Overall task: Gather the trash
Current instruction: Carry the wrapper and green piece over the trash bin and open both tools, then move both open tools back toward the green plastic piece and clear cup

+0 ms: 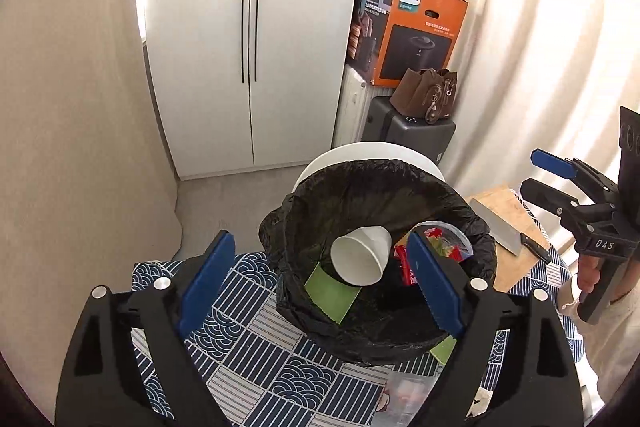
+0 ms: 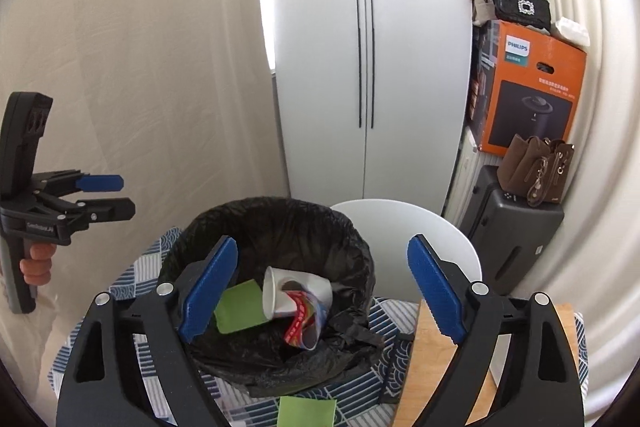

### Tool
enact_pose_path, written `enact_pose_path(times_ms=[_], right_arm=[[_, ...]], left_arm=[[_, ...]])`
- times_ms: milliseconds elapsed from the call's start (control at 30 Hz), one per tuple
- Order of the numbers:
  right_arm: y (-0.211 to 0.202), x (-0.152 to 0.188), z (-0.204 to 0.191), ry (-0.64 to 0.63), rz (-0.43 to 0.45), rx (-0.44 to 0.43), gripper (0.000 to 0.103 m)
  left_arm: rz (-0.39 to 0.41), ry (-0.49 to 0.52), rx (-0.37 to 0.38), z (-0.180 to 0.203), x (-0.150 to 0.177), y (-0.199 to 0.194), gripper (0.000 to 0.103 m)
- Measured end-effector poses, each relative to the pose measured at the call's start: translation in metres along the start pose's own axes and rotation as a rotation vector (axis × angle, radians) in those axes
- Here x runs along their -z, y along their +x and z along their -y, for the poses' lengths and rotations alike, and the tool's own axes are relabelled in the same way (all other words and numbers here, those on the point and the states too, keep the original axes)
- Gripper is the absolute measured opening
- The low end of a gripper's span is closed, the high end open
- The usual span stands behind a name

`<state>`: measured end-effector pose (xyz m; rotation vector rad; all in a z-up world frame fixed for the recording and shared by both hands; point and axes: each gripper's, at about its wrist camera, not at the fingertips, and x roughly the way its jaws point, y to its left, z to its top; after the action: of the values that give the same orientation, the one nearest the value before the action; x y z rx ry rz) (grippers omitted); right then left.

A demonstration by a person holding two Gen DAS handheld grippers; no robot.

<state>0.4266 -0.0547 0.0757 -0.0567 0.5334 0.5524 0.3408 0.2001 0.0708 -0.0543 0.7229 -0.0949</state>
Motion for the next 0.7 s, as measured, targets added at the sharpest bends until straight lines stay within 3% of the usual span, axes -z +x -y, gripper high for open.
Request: enact_pose_path(times_ms=[233, 700], right_arm=[[-0.015, 0.005, 0.007, 0.015, 0.003, 0.006, 0.086], [-0.047, 0.038, 0.008, -0.012, -0.052, 0.035, 0.088]], left_arm=[[0.003, -0.012, -0.008, 0.001, 0.013, -0.025, 0.097], [-0.038, -0.043, -0.074, 0.016, 0.059, -0.056, 0.097]])
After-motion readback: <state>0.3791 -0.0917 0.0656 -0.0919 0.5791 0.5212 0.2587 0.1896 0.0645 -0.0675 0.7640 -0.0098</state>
